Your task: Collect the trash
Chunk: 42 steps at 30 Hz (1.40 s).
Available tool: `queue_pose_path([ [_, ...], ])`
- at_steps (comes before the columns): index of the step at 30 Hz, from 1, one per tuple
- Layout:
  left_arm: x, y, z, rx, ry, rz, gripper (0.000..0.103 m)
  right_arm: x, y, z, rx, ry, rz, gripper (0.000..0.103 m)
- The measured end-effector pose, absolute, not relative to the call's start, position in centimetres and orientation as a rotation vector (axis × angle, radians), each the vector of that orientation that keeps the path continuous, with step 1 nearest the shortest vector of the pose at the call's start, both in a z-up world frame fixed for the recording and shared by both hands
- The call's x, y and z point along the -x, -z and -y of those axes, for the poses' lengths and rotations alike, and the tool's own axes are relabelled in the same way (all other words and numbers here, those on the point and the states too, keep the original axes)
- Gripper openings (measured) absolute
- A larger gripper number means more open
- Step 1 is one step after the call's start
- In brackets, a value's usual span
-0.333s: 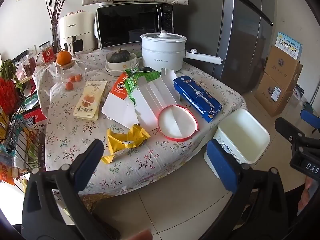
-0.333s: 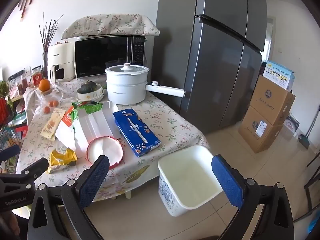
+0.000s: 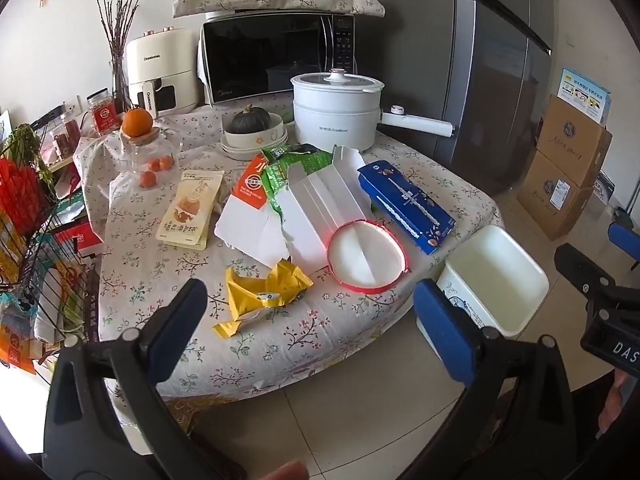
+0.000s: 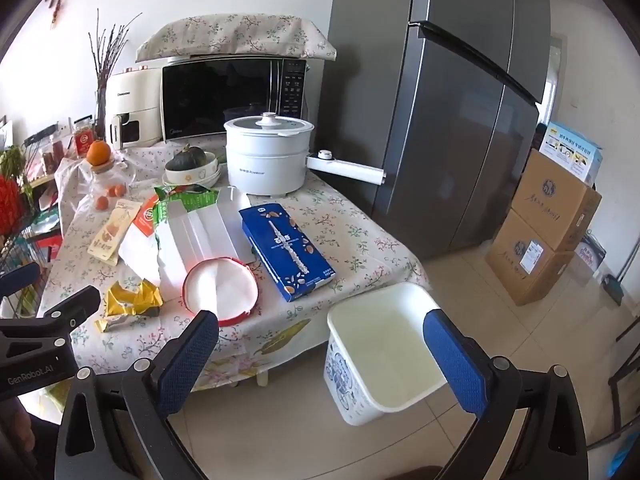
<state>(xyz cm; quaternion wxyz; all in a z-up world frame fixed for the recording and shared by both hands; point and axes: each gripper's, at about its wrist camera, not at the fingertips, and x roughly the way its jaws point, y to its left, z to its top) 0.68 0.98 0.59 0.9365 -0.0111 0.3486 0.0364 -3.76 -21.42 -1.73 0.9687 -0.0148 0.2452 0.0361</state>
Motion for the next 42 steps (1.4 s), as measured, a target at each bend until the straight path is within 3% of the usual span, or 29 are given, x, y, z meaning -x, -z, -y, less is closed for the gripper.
queue_pose_path([
  [42,0.0,-0.3,-1.0,0.021,-0.093,-0.684,0.102,0.2,-0.2,21.0,0.009,-0.066,-0.478,0.103],
])
